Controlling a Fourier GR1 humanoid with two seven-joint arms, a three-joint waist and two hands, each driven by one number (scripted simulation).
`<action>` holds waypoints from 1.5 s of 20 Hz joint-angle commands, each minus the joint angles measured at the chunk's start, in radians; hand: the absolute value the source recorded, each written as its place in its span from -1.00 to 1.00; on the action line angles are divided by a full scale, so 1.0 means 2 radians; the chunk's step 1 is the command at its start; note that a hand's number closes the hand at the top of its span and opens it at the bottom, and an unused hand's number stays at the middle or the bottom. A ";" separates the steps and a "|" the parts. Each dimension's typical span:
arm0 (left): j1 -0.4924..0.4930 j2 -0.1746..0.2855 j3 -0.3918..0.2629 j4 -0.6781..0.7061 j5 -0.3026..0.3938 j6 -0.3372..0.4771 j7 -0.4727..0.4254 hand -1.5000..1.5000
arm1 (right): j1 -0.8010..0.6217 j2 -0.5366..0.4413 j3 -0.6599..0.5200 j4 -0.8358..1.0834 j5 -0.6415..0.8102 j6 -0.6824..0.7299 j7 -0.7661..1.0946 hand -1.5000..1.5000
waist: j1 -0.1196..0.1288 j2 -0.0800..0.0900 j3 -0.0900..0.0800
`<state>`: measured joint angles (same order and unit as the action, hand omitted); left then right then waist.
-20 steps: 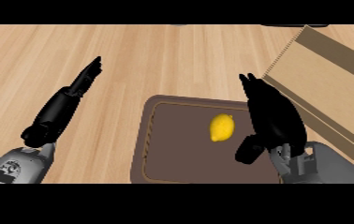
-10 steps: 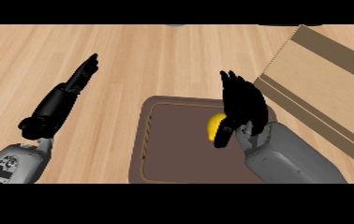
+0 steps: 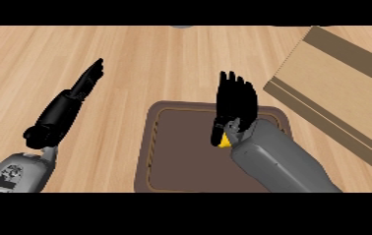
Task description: Pick the lemon from the tray and place it in the cardboard box
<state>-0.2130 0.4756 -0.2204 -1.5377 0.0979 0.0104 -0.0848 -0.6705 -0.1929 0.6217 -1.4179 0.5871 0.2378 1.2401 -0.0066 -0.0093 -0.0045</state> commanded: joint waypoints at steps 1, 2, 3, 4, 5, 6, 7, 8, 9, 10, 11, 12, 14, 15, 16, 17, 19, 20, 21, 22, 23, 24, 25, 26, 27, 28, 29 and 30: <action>0.000 -0.002 0.002 0.013 -0.011 0.002 -0.014 0.00 | -0.014 0.030 -0.011 0.023 0.018 0.059 0.123 -1.00 | -0.004 0.001 0.001; -0.007 0.003 0.006 -0.001 0.003 -0.009 0.005 0.00 | -0.011 0.039 -0.010 0.042 0.024 0.058 0.123 -1.00 | -0.001 0.000 0.001; -0.010 0.004 0.012 0.009 0.005 -0.011 -0.001 0.00 | -0.014 0.046 -0.012 0.052 0.036 0.056 0.123 -1.00 | -0.003 0.001 0.000; -0.008 -0.009 -0.001 0.005 -0.010 0.004 0.005 0.00 | -0.018 0.054 -0.026 0.044 0.036 0.066 0.123 -1.00 | -0.006 -0.001 0.001; 0.000 -0.002 0.007 -0.001 0.000 -0.003 0.006 0.00 | -0.005 0.048 -0.021 0.049 0.043 0.062 0.123 -1.00 | -0.002 -0.001 0.001; -0.006 -0.003 0.008 0.017 -0.006 -0.006 -0.008 0.00 | -0.003 0.065 -0.017 0.052 0.049 0.063 0.123 -1.00 | -0.004 0.001 0.001; 0.006 -0.006 0.008 0.011 -0.010 0.001 -0.012 0.00 | -0.007 0.066 -0.027 0.037 0.063 0.068 0.123 -1.00 | -0.006 -0.001 0.001; -0.004 -0.007 0.008 0.015 -0.006 -0.006 -0.005 0.00 | 0.013 0.056 -0.020 0.038 0.061 0.063 0.123 -1.00 | -0.007 0.001 0.001; 0.004 -0.011 0.008 0.011 -0.009 0.000 -0.010 0.00 | 0.012 0.071 -0.022 0.036 0.071 0.064 0.123 -1.00 | -0.004 0.000 0.001; 0.004 -0.017 -0.004 0.005 -0.019 0.004 -0.004 0.00 | 0.003 0.089 -0.024 0.063 0.074 0.056 0.123 -1.00 | 0.002 0.002 0.002; -0.003 -0.001 0.019 0.011 0.002 -0.017 -0.010 0.00 | 0.008 0.087 -0.037 0.034 0.070 0.079 0.123 -1.00 | -0.003 0.001 0.001; 0.006 0.001 0.018 0.017 -0.004 -0.019 -0.024 0.00 | 0.032 0.084 -0.024 0.030 0.078 0.061 0.123 -1.00 | -0.003 0.002 0.001; -0.016 -0.001 0.024 0.035 -0.005 -0.022 -0.015 0.00 | 0.010 0.076 -0.055 0.029 0.066 0.092 0.110 -1.00 | -0.004 0.003 0.002; -0.001 -0.012 0.013 0.021 -0.010 -0.014 -0.013 0.00 | 0.028 0.088 -0.041 0.029 0.079 0.081 0.118 -1.00 | -0.002 0.002 0.002; -0.015 -0.028 -0.002 0.015 -0.025 0.003 0.011 0.00 | 0.066 0.080 -0.030 0.009 0.086 0.066 0.102 -1.00 | -0.008 0.002 0.002; 0.000 -0.022 0.005 0.016 -0.025 -0.002 -0.017 0.00 | 0.050 0.067 -0.054 0.031 0.082 0.080 0.088 -1.00 | -0.002 0.003 0.002; -0.007 -0.004 0.023 0.010 -0.006 -0.022 -0.007 0.00 | 0.036 0.095 -0.036 0.050 0.095 0.064 0.122 -1.00 | 0.005 0.003 0.002; 0.001 -0.006 0.021 0.016 -0.007 -0.024 -0.017 0.00 | 0.052 0.083 -0.051 0.034 0.100 0.089 0.111 -1.00 | -0.001 0.002 0.001; 0.015 -0.016 0.011 0.002 -0.018 -0.012 -0.019 0.00 | 0.045 0.088 -0.058 0.047 0.107 0.086 0.111 -1.00 | 0.003 0.002 0.002; -0.014 -0.019 0.019 0.023 -0.019 -0.010 -0.010 0.00 | 0.040 0.086 -0.064 0.063 0.116 0.079 0.097 -1.00 | -0.001 0.004 0.002; -0.005 -0.013 0.023 0.020 -0.009 -0.023 -0.015 0.00 | 0.064 0.091 -0.055 0.042 0.123 0.080 0.107 -1.00 | -0.003 0.002 0.002; -0.004 -0.011 0.024 0.001 -0.005 -0.021 0.011 0.00 | 0.081 0.095 -0.037 0.027 0.126 0.073 0.118 -1.00 | 0.000 0.001 0.002; -0.004 -0.023 0.014 0.016 -0.025 -0.008 -0.011 0.00 | 0.080 0.074 -0.065 0.025 0.128 0.087 0.095 -1.00 | -0.005 0.002 0.002; 0.003 -0.011 0.020 -0.013 -0.016 -0.016 0.008 0.00 | 0.103 0.092 -0.047 0.029 0.142 0.076 0.100 -1.00 | 0.000 0.001 0.002; 0.016 0.003 0.031 -0.013 -0.003 -0.035 -0.003 0.00 | 0.086 0.082 -0.079 0.051 0.140 0.070 0.079 -1.00 | 0.005 0.003 0.002; -0.005 -0.040 0.005 0.005 -0.034 0.002 0.005 0.00 | 0.108 0.095 -0.056 0.027 0.149 0.071 0.082 -1.00 | -0.002 0.003 0.002; -0.005 -0.013 0.033 0.008 -0.010 -0.025 0.002 0.00 | 0.100 0.085 -0.086 0.017 0.139 0.089 0.078 -1.00 | -0.001 0.003 0.002; 0.005 -0.008 0.033 -0.007 -0.006 -0.032 0.009 0.00 | 0.102 0.094 -0.088 0.017 0.144 0.090 0.078 -1.00 | 0.002 0.003 0.002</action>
<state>-0.2120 0.4469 -0.1734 -1.5337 0.0712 -0.0299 -0.0831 -0.4742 -0.0366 0.4737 -1.3609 0.8609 0.3415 1.1874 -0.0068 -0.0045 -0.0007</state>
